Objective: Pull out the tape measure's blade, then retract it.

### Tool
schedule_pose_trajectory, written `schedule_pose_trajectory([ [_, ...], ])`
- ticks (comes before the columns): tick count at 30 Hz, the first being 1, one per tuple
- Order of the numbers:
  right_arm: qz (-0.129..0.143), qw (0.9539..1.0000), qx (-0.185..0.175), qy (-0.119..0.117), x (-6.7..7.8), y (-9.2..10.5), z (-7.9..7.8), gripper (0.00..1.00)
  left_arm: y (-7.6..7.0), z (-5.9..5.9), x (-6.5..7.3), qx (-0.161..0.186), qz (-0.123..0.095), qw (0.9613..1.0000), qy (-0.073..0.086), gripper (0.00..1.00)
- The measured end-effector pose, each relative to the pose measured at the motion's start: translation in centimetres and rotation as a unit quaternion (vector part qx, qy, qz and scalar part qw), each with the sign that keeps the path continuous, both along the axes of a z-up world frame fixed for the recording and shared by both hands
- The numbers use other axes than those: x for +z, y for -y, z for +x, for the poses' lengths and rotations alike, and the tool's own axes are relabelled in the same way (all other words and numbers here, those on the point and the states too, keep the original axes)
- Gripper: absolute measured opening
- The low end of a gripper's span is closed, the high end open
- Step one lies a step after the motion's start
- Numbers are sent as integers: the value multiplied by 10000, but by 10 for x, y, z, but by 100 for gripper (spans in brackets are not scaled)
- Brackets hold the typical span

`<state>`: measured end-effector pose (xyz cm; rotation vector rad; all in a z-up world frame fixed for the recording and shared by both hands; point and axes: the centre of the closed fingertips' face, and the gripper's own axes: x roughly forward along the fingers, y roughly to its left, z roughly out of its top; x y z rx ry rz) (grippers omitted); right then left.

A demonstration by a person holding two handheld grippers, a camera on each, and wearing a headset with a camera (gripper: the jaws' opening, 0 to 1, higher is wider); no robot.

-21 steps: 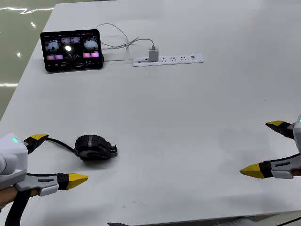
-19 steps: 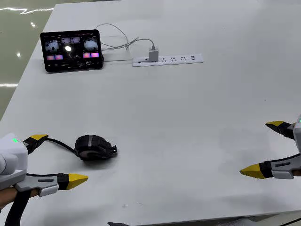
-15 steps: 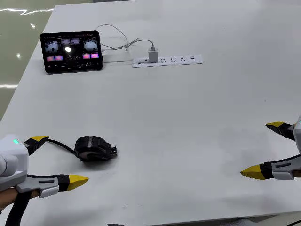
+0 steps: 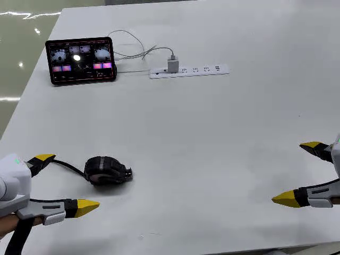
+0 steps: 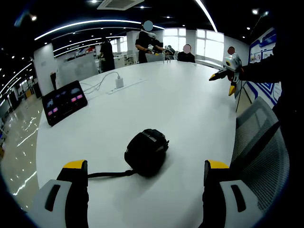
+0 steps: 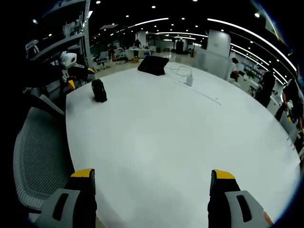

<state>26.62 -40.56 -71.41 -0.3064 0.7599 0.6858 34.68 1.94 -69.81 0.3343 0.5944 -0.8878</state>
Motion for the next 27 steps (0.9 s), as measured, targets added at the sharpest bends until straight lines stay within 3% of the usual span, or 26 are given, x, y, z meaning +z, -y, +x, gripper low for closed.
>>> schedule_pose_trajectory([
  [4,5,10000,25,22,0,-1,1,99,0,1,0,-46,39,10000,15,99],
  [5,-41,9998,55,172,2,0,5,99,-1,1,0,-68,51,10000,20,99],
  [16,17,9998,128,128,5,-7,12,99,0,5,-3,-333,182,9992,-112,99],
  [26,7,9995,255,158,6,-15,18,99,2,6,-7,-707,426,9963,-236,99],
  [27,11,9995,263,161,6,-16,19,99,1,7,-8,-762,545,9954,-212,99],
])
